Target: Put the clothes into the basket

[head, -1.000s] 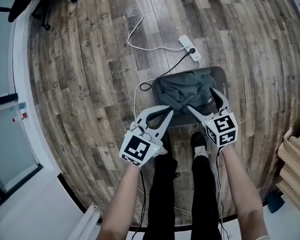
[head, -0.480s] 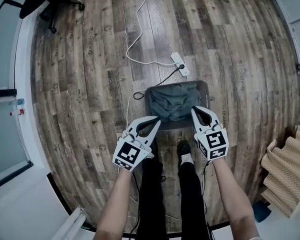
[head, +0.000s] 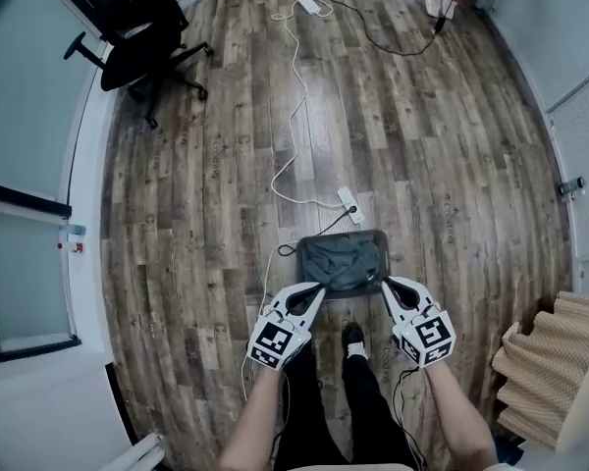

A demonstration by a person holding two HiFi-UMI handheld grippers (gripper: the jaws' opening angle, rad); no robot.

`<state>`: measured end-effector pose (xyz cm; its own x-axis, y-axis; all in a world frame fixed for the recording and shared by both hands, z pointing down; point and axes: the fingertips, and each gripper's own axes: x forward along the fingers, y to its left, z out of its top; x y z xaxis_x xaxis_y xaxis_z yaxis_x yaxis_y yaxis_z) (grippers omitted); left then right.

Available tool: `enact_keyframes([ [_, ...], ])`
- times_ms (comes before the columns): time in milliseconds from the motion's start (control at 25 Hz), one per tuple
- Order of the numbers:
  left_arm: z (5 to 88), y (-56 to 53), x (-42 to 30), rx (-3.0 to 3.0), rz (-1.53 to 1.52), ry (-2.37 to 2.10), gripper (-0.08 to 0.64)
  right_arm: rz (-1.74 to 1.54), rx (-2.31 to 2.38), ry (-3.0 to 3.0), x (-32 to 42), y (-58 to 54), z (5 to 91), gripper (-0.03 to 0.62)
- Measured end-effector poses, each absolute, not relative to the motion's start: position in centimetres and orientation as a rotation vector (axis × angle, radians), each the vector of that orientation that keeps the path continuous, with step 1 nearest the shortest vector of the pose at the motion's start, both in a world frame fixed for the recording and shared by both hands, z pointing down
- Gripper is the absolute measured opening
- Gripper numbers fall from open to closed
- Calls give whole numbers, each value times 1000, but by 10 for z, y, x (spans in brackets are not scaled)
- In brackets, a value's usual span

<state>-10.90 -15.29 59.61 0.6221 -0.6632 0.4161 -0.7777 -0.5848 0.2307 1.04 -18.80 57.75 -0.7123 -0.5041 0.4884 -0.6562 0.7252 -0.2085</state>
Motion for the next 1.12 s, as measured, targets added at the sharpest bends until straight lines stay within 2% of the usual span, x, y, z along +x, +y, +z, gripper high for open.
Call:
enact_keyframes([
  [520,463,-112,-98,2519,442,-1208,12,409,716,-2643,19,-147,464,19],
  [1120,417,-84,-72,2695,454,-1012,12,403,759,-2680,30,-126,422,18],
])
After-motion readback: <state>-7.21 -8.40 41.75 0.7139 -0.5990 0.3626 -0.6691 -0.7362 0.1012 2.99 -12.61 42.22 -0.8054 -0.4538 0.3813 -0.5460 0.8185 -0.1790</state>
